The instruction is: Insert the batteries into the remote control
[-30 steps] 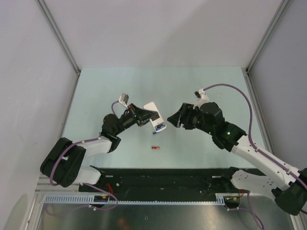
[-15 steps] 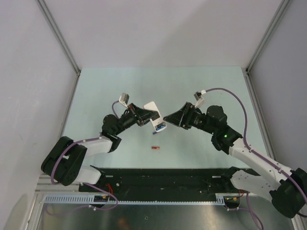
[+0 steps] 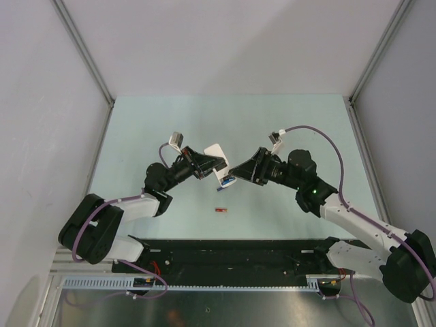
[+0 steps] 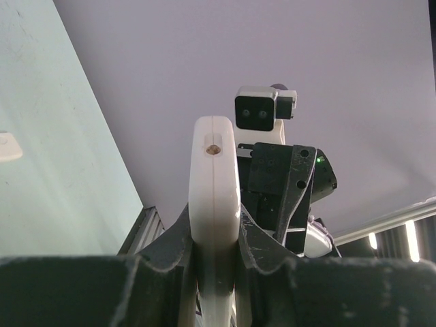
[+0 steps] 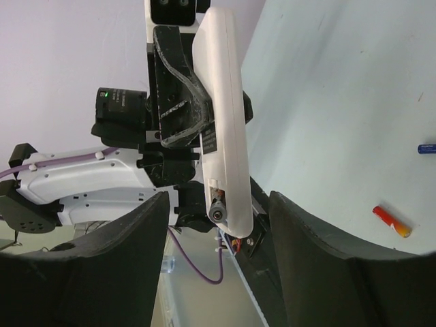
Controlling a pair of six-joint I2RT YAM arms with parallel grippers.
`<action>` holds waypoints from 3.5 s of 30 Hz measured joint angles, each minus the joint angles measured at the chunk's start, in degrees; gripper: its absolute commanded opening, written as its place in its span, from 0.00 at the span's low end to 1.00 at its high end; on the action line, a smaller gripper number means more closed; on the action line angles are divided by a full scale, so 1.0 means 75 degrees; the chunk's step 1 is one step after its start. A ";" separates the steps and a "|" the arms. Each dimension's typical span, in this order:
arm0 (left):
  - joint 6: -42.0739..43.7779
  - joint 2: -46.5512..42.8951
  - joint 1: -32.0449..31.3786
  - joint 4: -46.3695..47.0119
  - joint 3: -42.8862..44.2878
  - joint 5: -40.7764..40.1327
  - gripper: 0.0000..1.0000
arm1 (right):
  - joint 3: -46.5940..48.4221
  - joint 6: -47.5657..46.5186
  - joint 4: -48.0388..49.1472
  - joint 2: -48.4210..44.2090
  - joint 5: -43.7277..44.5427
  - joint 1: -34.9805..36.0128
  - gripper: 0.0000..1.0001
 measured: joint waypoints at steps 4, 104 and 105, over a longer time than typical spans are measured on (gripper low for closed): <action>-0.0012 0.0000 0.0000 0.0003 0.0000 0.0000 0.00 | -0.0052 0.0000 0.0096 0.0047 -0.0067 0.0017 0.62; 0.0286 -0.0236 -0.0274 -0.0300 -0.0041 0.0035 0.20 | -0.0254 0.0131 0.0973 0.0886 -0.1364 0.0154 0.00; 0.0286 -0.0239 -0.0274 -0.0297 -0.0041 0.0076 0.21 | -0.0236 0.0122 0.0944 0.0895 -0.1445 0.0131 0.00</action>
